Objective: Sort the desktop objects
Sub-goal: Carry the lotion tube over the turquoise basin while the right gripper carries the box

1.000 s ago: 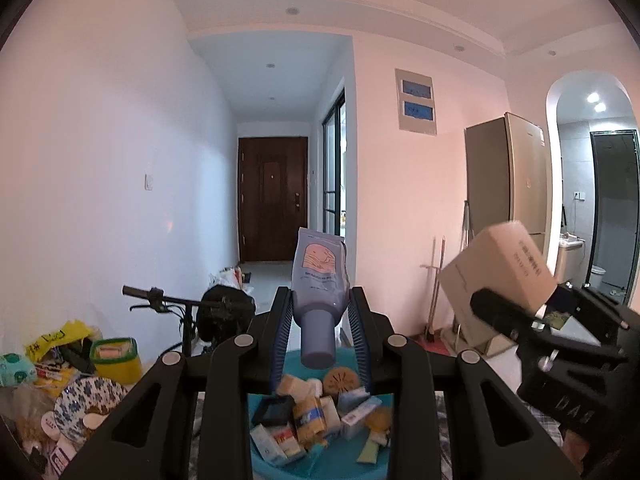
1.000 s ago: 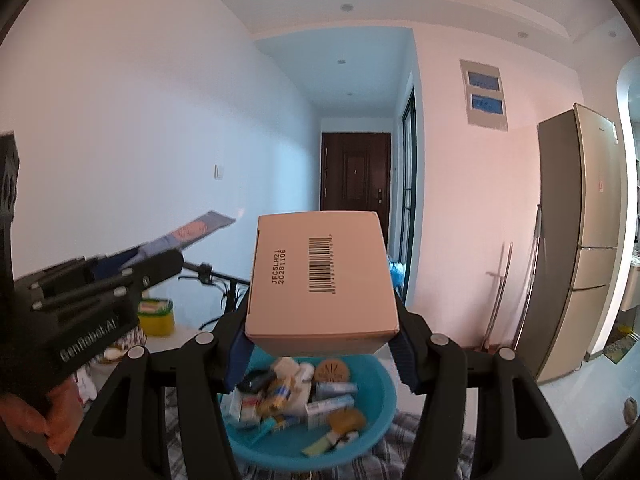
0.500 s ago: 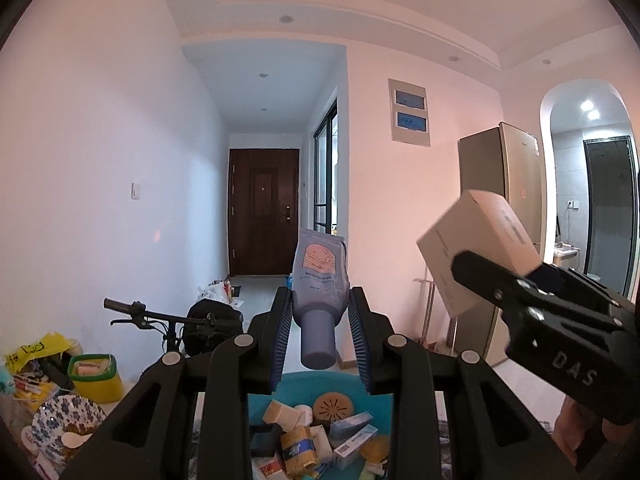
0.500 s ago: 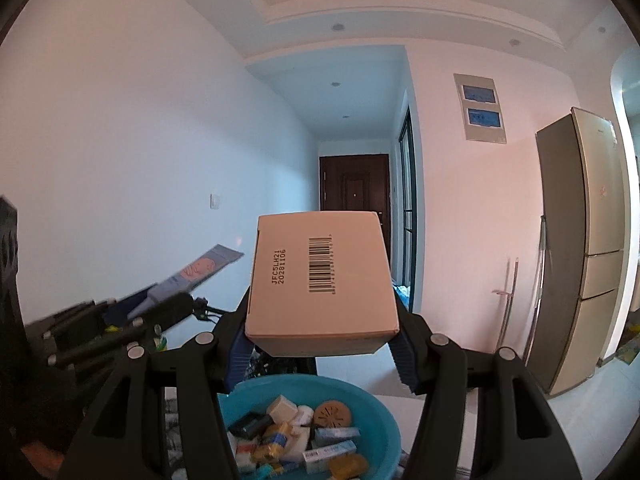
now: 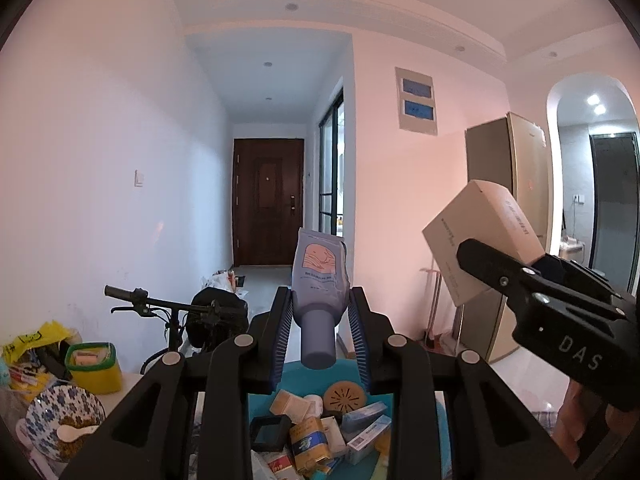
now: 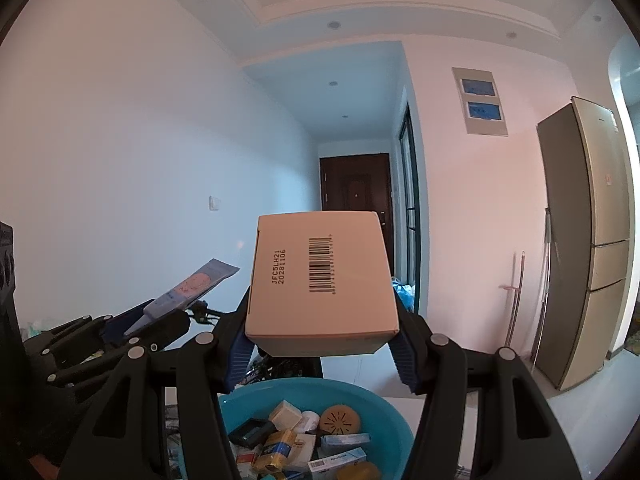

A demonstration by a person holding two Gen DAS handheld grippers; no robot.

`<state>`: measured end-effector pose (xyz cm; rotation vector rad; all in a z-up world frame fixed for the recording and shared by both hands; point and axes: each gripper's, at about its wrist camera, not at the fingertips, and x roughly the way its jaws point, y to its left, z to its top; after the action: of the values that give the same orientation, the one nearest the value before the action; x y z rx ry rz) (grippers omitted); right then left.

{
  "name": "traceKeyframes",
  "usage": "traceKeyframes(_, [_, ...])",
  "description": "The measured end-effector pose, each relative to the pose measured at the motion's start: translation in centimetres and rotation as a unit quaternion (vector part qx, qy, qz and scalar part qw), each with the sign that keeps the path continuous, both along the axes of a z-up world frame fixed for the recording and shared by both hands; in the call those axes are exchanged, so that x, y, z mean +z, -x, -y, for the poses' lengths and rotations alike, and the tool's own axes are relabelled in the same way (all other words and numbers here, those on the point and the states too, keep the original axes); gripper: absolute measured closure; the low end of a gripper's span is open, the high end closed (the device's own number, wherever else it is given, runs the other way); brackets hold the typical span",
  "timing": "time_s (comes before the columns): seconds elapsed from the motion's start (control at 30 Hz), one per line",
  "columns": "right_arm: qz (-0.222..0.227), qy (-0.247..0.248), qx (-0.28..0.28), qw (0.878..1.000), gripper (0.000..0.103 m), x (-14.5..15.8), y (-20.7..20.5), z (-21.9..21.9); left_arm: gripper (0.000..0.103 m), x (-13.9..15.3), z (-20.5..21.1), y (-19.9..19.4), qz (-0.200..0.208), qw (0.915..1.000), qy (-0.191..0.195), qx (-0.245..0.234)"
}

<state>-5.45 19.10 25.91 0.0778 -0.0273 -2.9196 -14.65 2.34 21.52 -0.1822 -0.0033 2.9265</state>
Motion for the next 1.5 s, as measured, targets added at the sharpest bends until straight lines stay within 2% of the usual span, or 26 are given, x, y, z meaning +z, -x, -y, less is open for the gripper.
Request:
traceKeyframes(0.3, [0.03, -0.001, -0.006, 1.0, 0.045, -1.0, 3.1, -0.2, 0.072, -1.4, 1.2, 3.1, 0.038, 0.999, -0.016, 0.019])
traceKeyframes(0.67, [0.096, -0.013, -0.018, 0.995, 0.045, -3.9, 9.1, -0.5, 0.072, -4.5, 0.3, 8.1, 0.109, 0.994, -0.007, 0.004])
traceKeyframes(0.77, [0.112, -0.014, -0.022, 0.993, 0.045, -4.8, 10.5, -0.7, 0.072, -5.6, 0.1, 9.6, 0.123, 0.9921, 0.007, 0.024])
traceKeyframes(1.03, [0.162, -0.02, -0.021, 0.986, 0.045, -7.5, 13.3, -0.5, 0.072, -8.6, 0.1, 13.3, 0.177, 0.9833, 0.023, 0.034])
traceKeyframes(1.17, [0.183, -0.023, -0.013, 0.983, 0.045, -8.5, 14.3, -0.3, 0.072, -9.9, 0.0, 14.6, 0.207, 0.9781, 0.019, 0.019])
traceKeyframes(1.5, [0.226, -0.026, -0.017, 0.974, 0.046, -10.7, 16.4, -0.8, 0.072, -12.3, 0.2, 16.9, 0.26, 0.9651, 0.024, 0.027])
